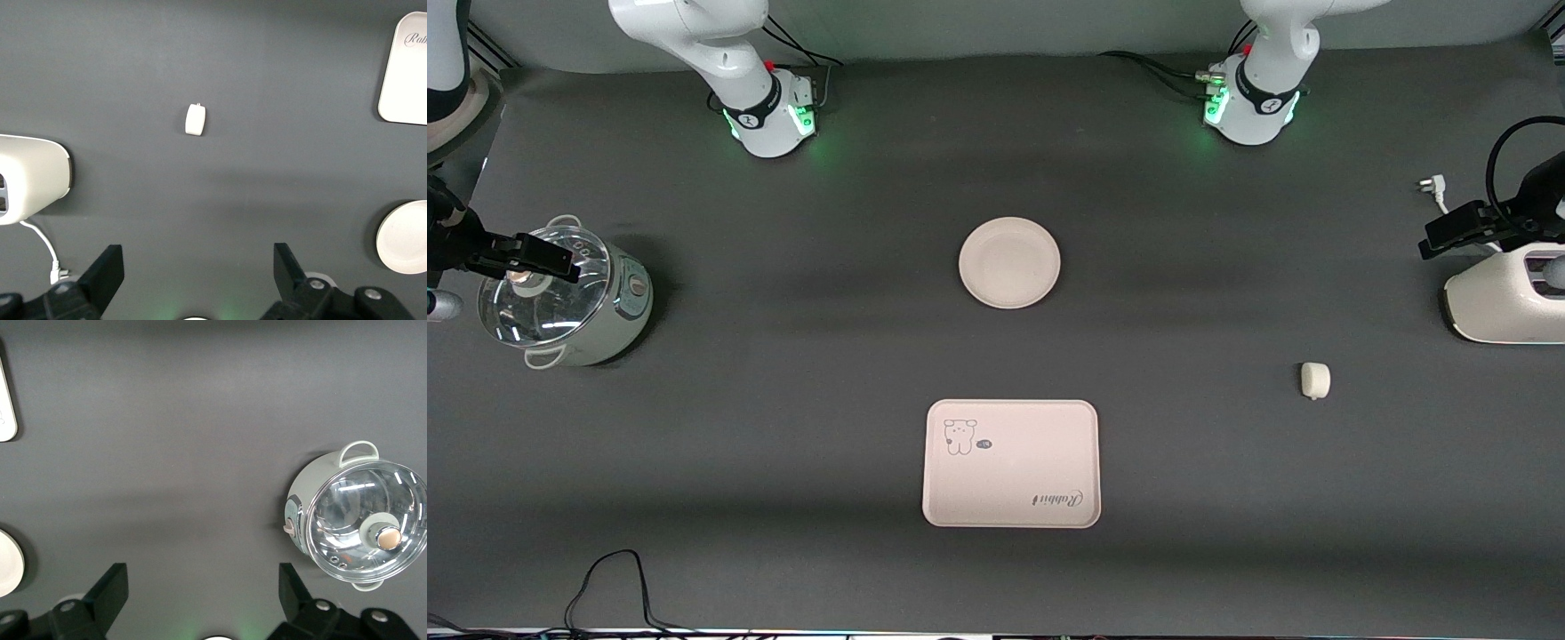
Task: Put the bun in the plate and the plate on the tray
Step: 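Reach the left gripper down toward the small white bun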
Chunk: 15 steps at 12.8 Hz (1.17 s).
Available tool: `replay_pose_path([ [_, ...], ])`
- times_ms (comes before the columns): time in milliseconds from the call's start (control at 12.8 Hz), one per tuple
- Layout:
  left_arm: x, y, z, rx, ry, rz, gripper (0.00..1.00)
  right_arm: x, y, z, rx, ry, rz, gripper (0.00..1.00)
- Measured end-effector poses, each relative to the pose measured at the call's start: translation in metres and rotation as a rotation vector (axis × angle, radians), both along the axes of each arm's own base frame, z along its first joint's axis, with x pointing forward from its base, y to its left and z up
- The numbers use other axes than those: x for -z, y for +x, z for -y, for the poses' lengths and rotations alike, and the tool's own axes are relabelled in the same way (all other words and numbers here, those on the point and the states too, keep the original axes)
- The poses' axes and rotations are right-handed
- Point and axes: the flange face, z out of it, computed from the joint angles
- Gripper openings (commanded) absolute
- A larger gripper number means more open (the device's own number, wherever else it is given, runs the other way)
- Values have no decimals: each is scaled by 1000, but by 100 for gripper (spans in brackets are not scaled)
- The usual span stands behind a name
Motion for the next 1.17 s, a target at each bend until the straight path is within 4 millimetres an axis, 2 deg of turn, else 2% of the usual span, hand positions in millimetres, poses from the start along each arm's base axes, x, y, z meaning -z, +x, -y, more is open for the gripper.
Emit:
replay_pose_path([
  [468, 4, 1, -2, -3, 0, -8, 100, 0, 0, 0, 0, 0, 0, 100],
  [546, 12, 4, -3, -4, 0, -4, 100, 0, 0, 0, 0, 0, 1, 100],
  [624, 28, 10, -4, -5, -1, -1, 100, 0, 0, 0, 0, 0, 1, 100],
  [780, 83, 22, -5, 7, -3, 6, 100, -1, 0, 0, 0, 0, 1, 100],
  [936, 153, 28, -6, 19, -3, 16, 100, -1, -1, 0, 0, 0, 2, 100],
  [1170, 254, 16, -8, 30, 15, 29, 100, -1, -1, -1, -1, 3, 2, 100],
])
